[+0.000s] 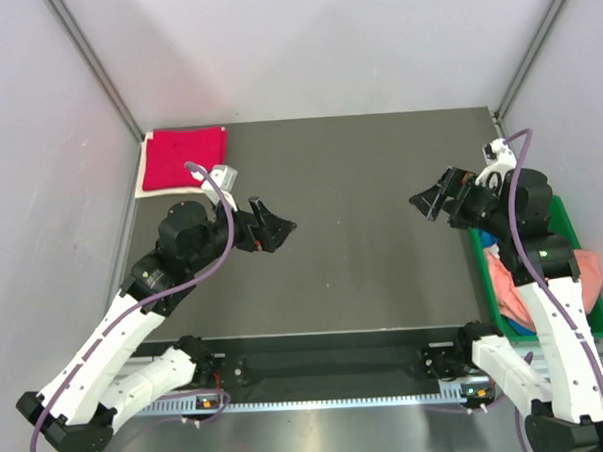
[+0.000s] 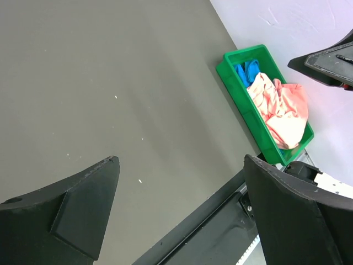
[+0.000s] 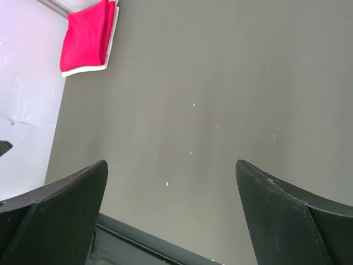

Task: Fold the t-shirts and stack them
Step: Grab the tshirt from the pile

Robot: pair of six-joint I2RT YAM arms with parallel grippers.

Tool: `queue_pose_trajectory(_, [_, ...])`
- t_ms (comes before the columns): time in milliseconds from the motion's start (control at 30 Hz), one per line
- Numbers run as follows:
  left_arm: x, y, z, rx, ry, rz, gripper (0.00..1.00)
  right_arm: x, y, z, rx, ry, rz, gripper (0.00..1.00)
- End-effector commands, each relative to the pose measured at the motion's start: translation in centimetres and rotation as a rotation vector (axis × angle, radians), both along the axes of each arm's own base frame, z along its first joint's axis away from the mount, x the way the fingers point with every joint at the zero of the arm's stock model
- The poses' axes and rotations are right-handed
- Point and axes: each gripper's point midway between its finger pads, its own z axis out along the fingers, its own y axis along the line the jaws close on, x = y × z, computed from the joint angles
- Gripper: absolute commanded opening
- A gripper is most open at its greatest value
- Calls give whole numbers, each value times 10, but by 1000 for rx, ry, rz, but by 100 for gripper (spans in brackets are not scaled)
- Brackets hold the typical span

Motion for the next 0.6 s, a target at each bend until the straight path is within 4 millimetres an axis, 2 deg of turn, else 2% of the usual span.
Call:
queue_pose_trajectory(0, [-2, 3, 23, -27, -70, -1, 99, 3, -9, 9, -22, -30, -45, 100])
queue_pose_trajectory(100, [-5, 5, 23, -25, -68, 0, 99, 6, -16, 6, -28, -11, -91, 100])
queue_pose_trajectory(233, [-5, 10, 24, -21, -70, 21, 99, 13, -38, -3, -43, 42, -249, 100])
queue_pose_trajectory(333, [-3, 16, 18, 2, -45, 57, 99, 20, -79, -10, -97, 86, -503, 100])
queue_pose_trajectory(400, [-5, 17, 20, 2, -41, 53, 98, 24, -91, -11, -121, 91, -571, 100])
queue_pose_trajectory(500, [-11, 20, 24, -7, -43, 50, 98, 31, -122, -18, -196, 130, -734, 100])
queue_pose_trajectory(533, [-10, 23, 23, -4, -43, 67, 98, 32, -138, -29, -233, 189, -824, 100])
queue_pose_trajectory(567, [-11, 26, 23, -4, -42, 84, 98, 31, -146, -32, -247, 213, -866, 100])
